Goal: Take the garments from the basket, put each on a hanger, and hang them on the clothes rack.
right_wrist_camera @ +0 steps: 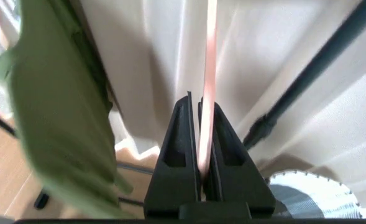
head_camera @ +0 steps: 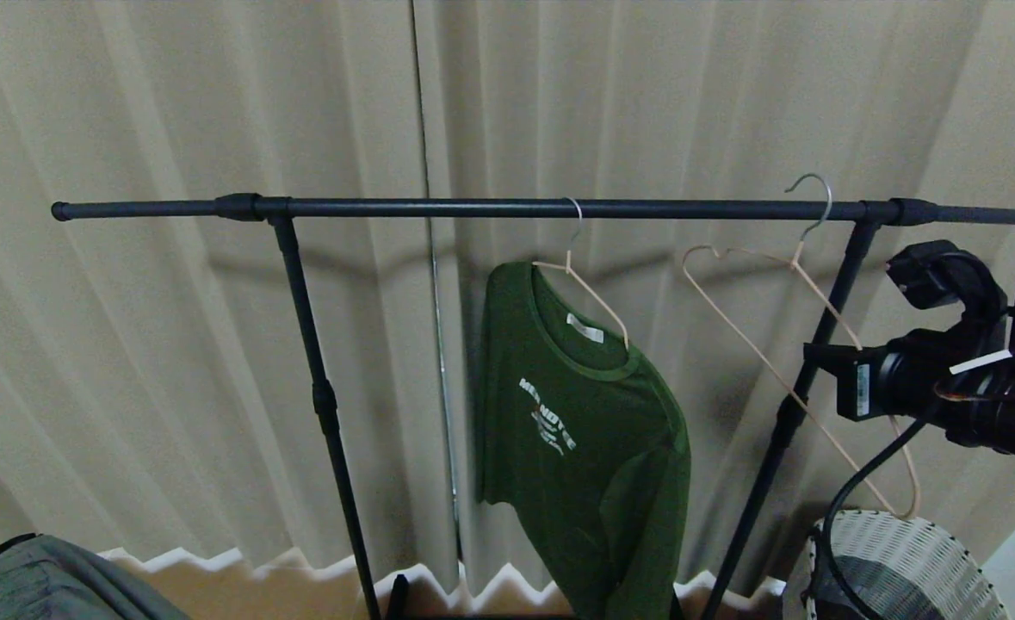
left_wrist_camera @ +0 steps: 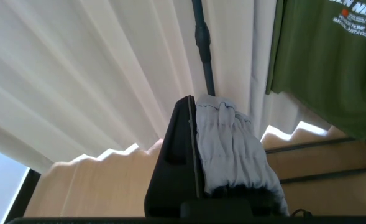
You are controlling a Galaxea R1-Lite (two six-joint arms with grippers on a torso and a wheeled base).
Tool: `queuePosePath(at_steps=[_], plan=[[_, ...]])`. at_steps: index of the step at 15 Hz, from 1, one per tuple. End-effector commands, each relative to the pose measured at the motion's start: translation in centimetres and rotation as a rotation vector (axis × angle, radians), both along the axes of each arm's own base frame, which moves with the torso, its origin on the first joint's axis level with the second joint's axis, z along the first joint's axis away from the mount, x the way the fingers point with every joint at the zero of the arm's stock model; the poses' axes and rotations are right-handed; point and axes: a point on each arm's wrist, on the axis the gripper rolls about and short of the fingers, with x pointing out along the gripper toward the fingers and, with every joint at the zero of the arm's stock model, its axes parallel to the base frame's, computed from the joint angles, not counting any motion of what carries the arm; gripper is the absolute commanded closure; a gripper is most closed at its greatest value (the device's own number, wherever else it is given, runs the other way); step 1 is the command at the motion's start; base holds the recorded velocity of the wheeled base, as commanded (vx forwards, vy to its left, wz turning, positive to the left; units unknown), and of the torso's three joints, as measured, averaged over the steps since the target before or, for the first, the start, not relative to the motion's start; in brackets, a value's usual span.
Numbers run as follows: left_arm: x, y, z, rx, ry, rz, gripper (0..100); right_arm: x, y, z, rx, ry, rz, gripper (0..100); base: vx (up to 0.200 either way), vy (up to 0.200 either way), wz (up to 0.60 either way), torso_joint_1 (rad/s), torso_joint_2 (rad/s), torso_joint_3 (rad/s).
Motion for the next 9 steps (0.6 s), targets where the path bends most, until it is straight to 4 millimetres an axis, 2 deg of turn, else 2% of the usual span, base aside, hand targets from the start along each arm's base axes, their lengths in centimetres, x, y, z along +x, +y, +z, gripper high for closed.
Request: queuePosePath(at_steps=[1, 7, 9], plan=[[0.0, 0.0, -0.1, 0.011, 0.003, -0.002, 100, -1.9, -0.4, 0.3, 0.005, -0.024, 0.000, 100, -0.200, 0.000, 0.00, 0.007, 0.01, 0.002], [0.0, 0.0, -0.2, 0.020, 0.007, -0.005, 100, -5.0, -0.8, -0.5, 0.039, -0.019, 0.081, 100, -0.200, 0.000, 0.00, -0.004, 0.00, 0.002], [-0.1, 0.0, -0.8, 0.027, 0.028, -0.017, 100, -5.9, -0.7, -0.2, 0.067, -0.033, 0.145, 100, 0.000, 0.000, 0.00, 0.000, 0.00, 0.000]])
